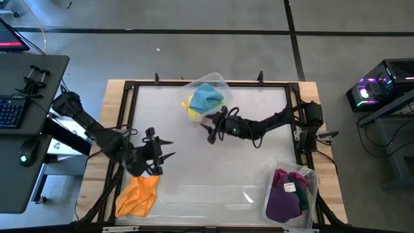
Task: Sort towels by color in basket
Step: Put the blue microfiber cloth into the top transparent bin, then adjust the top transparent bin
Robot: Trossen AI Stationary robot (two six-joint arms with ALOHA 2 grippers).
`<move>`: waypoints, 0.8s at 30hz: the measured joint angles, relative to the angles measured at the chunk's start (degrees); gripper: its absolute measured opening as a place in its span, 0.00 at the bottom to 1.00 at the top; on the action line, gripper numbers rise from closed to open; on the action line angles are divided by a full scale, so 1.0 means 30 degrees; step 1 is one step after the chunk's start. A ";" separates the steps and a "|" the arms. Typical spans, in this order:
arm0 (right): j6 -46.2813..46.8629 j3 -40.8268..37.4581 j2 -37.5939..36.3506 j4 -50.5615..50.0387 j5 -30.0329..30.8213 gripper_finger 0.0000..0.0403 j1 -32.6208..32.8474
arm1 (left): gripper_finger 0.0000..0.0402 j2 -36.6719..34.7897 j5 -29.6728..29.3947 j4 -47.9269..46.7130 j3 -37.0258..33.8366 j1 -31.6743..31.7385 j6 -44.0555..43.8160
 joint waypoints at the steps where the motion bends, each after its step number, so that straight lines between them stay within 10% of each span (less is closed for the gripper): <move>1: 0.0254 0.0000 0.0003 -0.0008 0.0321 0.51 -0.0284 | 0.45 0.0000 0.0013 -0.0255 0.0000 -0.0367 -0.0591; 8: 0.1025 0.0000 0.0007 0.0152 0.0510 0.51 -0.1583 | 0.45 0.0000 0.0777 -0.2232 0.0000 -0.2271 -0.3615; 15: -0.1392 0.0004 -0.0745 -0.0215 -0.4310 0.51 -0.0970 | 0.45 0.0146 -0.1969 -0.2396 -0.1672 -0.2086 -0.5714; 20: -0.3149 0.0714 -0.1911 -0.3524 -0.4730 0.51 -0.0368 | 0.45 0.0168 -0.3701 0.3089 -0.4930 -0.0812 -0.3276; 24: -0.2832 0.1402 -0.3202 -0.6109 -0.1319 0.51 0.0391 | 0.45 0.0225 -0.2204 0.9967 -0.7631 0.1448 -0.0302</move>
